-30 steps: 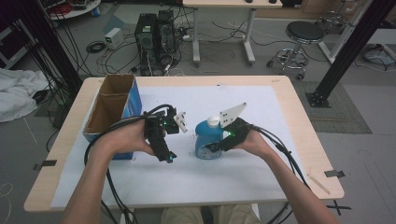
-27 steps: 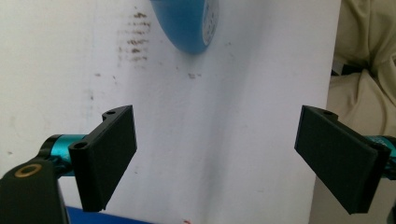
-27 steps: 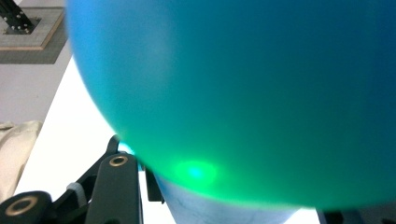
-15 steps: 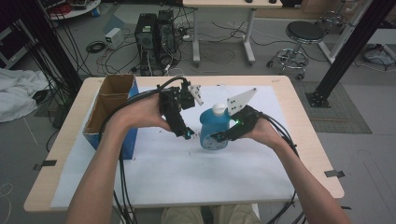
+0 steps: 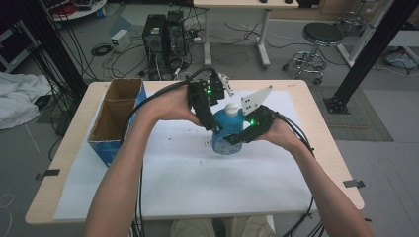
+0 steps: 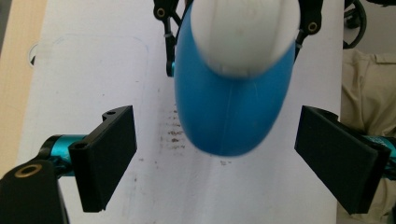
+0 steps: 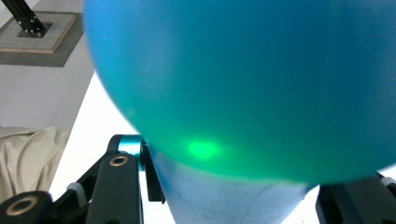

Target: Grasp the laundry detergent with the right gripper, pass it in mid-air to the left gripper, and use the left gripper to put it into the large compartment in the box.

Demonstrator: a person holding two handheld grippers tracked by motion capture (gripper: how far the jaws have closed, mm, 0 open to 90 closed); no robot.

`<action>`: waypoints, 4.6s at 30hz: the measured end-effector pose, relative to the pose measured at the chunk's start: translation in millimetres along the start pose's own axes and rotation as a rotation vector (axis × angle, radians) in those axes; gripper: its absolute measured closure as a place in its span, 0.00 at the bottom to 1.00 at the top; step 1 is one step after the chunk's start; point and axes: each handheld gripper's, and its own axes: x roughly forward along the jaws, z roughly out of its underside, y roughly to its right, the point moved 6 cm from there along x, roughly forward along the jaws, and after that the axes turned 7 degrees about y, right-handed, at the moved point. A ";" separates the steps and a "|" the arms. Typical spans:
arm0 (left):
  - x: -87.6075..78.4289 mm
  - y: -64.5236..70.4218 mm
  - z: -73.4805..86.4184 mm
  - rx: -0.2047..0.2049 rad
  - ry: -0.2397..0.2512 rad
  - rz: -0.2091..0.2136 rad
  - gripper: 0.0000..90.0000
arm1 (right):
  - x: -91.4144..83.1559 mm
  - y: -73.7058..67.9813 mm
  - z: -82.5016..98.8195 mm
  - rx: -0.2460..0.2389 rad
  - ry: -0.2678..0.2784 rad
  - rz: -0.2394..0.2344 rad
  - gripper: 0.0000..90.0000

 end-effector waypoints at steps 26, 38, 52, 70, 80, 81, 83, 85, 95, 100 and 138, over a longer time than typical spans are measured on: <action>26.2 1.1 -10.9 -0.006 -0.036 0.034 0.20 | 7.0 0.6 2.3 0.010 -0.004 0.000 0.51; 27.9 1.3 -9.9 -0.015 -0.039 0.035 0.25 | 9.5 1.4 3.6 0.011 -0.007 0.000 0.51; 29.9 2.4 -10.4 -0.004 -0.052 0.038 0.30 | 10.9 0.5 4.1 0.018 -0.009 -0.002 0.51; 30.1 4.1 -8.4 0.008 -0.084 0.038 0.41 | 13.6 -0.4 5.0 0.018 -0.006 -0.012 0.51; 30.9 4.8 -9.0 0.012 -0.089 0.034 0.42 | 15.3 -1.5 7.9 0.025 0.020 -0.016 0.50; 30.8 4.8 -9.0 0.010 -0.088 0.034 0.42 | 15.2 -1.2 7.9 0.023 0.023 -0.015 0.50; 30.5 4.6 -9.0 0.006 -0.093 0.035 0.42 | 15.3 -1.4 7.9 0.027 0.029 -0.017 0.50; 30.3 4.6 -9.0 0.004 -0.096 0.039 0.42 | 15.8 -1.5 8.0 0.032 0.034 -0.021 0.50; 29.3 5.0 -8.9 -0.002 -0.095 0.041 0.42 | 15.7 -2.2 7.0 0.040 0.055 -0.036 0.44; 30.4 6.3 -9.2 -0.002 -0.097 0.044 0.42 | 16.0 -2.0 7.2 0.039 0.050 -0.028 0.41; -0.5 -4.2 5.0 -0.042 -0.146 0.012 0.42 | -30.5 -2.9 22.5 0.039 -0.156 0.133 0.14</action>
